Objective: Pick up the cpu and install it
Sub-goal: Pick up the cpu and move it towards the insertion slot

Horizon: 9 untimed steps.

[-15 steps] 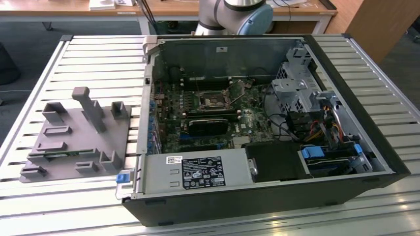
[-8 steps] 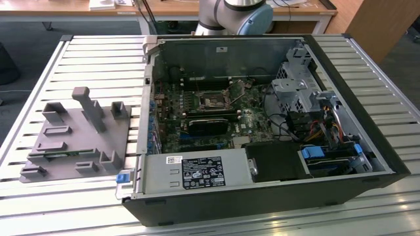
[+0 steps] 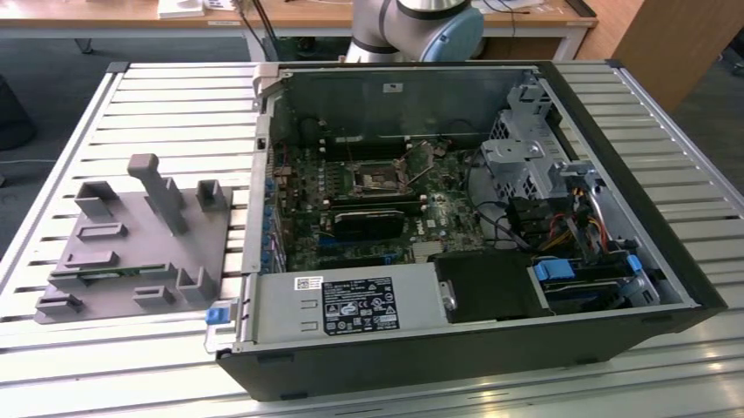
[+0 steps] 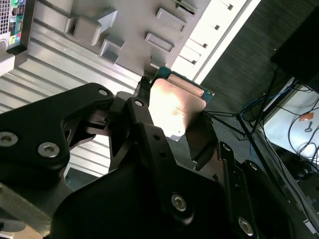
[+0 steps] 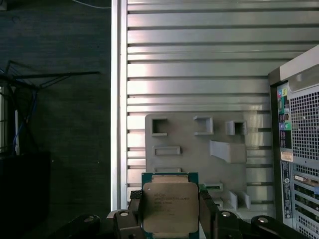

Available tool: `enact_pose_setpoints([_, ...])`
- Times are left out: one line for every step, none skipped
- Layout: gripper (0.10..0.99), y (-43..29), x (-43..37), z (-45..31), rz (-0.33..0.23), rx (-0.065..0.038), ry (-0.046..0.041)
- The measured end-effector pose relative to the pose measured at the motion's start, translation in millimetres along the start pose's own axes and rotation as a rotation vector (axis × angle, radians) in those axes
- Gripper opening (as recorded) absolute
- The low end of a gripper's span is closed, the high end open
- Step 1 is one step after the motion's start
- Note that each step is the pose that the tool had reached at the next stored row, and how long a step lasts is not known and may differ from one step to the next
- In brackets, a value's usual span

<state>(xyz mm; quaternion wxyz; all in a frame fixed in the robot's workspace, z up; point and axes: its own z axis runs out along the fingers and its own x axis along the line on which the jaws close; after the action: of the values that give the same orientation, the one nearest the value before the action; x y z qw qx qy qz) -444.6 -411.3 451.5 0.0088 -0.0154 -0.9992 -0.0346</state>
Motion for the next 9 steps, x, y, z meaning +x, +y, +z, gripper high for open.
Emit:
enact_pose_setpoints([0.537,0.0,-1.1,-0.1,0.0,0.0,0.0002])
enact_pose_setpoints([0.537,0.1,-2.8,-0.2,0.0,0.0,0.0003])
enact_pose_setpoints([0.537,0.1,-5.9,-0.2,0.0,0.0,0.0002])
enact_pose_setpoints([0.537,0.3,-10.1,-0.1,0.0,0.0,0.0002])
enact_pose_setpoints([0.537,0.5,-14.6,0.0,0.0,0.0,0.0002])
enact_pose_setpoints([0.537,0.8,-19.1,0.2,0.0,0.0,0.0002])
enact_pose_setpoints([0.537,1.0,-23.6,0.6,0.0,0.0,0.0002])
enact_pose_setpoints([0.537,1.2,-28.1,1.0,0.0,0.0,0.0002])
enact_pose_setpoints([0.537,1.4,-32.6,1.4,0.0,0.0,0.0003])
